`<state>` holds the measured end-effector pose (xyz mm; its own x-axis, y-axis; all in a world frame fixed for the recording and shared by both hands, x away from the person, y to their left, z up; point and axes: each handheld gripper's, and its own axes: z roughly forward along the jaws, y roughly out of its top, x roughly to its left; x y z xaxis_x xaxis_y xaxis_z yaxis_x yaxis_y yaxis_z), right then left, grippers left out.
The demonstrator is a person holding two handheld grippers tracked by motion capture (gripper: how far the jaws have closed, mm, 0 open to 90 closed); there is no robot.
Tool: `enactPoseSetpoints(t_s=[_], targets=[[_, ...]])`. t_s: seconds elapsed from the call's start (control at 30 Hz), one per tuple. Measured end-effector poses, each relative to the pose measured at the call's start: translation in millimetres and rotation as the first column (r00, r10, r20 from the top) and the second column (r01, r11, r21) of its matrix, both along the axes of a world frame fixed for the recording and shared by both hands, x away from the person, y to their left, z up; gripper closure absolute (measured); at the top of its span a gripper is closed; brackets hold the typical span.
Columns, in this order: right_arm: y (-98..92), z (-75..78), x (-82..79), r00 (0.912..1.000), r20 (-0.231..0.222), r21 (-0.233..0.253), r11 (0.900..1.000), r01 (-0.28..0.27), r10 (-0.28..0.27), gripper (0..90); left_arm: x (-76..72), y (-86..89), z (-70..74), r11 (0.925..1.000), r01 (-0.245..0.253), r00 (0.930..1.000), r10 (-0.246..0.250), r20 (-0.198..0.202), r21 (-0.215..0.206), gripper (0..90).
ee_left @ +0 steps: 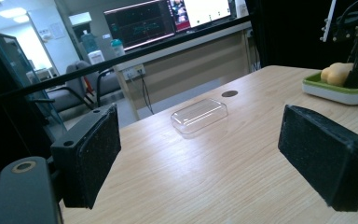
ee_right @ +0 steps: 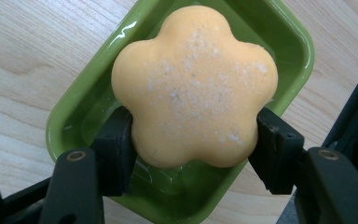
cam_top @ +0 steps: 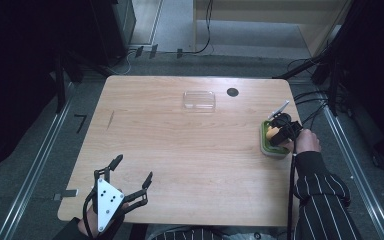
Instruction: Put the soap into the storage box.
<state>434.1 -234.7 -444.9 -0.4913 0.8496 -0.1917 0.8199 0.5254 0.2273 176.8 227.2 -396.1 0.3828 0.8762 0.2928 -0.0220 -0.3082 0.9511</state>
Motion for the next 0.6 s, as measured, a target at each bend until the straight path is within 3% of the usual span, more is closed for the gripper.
enactPoseSetpoints(t_s=[0.6], targets=[[1.1,-7.8,0.8,0.9997,-0.009,-0.021,0.999,-0.024,0.024,40.0,0.0,0.3,0.1,1.0,-0.001,1.0,0.001,-0.001,-0.001,13.0]])
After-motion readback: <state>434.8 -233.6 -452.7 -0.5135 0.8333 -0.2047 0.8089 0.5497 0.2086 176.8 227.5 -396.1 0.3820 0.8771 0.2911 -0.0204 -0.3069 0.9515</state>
